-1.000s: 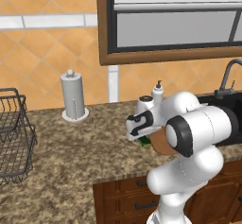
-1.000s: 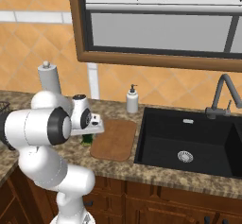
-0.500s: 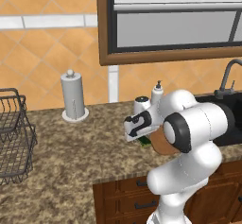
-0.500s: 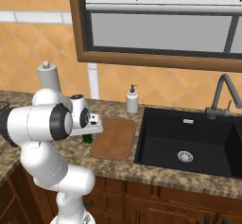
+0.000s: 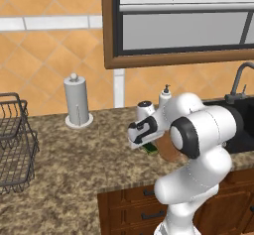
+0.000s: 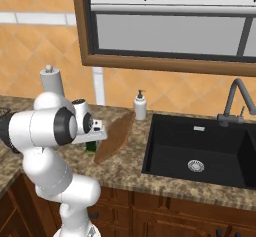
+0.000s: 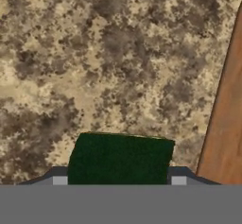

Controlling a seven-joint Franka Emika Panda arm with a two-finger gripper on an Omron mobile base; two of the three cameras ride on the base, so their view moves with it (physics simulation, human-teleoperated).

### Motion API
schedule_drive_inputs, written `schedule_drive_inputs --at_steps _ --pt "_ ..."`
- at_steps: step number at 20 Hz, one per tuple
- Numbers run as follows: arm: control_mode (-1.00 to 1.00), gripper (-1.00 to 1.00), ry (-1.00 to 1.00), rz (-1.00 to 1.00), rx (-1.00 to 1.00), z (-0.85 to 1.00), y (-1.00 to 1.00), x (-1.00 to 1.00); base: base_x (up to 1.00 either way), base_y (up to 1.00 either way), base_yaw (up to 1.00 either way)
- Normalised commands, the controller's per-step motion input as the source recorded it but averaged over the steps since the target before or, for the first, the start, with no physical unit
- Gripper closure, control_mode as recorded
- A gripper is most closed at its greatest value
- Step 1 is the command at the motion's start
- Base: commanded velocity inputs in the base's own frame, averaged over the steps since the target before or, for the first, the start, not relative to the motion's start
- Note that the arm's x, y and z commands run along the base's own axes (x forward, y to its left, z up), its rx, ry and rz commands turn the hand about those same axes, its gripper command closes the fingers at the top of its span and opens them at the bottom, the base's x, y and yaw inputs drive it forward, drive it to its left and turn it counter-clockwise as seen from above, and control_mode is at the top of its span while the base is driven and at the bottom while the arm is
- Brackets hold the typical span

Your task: Pick up the sponge from the counter and clean the cutting board by briefly scrubbing or pressing down on the cutting board. Once finished, release the sponge.

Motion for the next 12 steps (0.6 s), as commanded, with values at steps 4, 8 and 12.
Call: schedule_drive_inputs --at_steps 4,8,12 --pt "-1.0 1.0 0.0 0.0 -0.05 -0.48 0.13 0.0 0.0 0.0 0.0" --pt "-1.0 1.0 0.0 0.0 0.0 -0.15 0.0 -0.06 0.0 0.0 0.0" --pt "-1.0 1.0 -0.02 0.0 0.06 0.86 -0.06 -0.12 0.0 0.0 0.0"
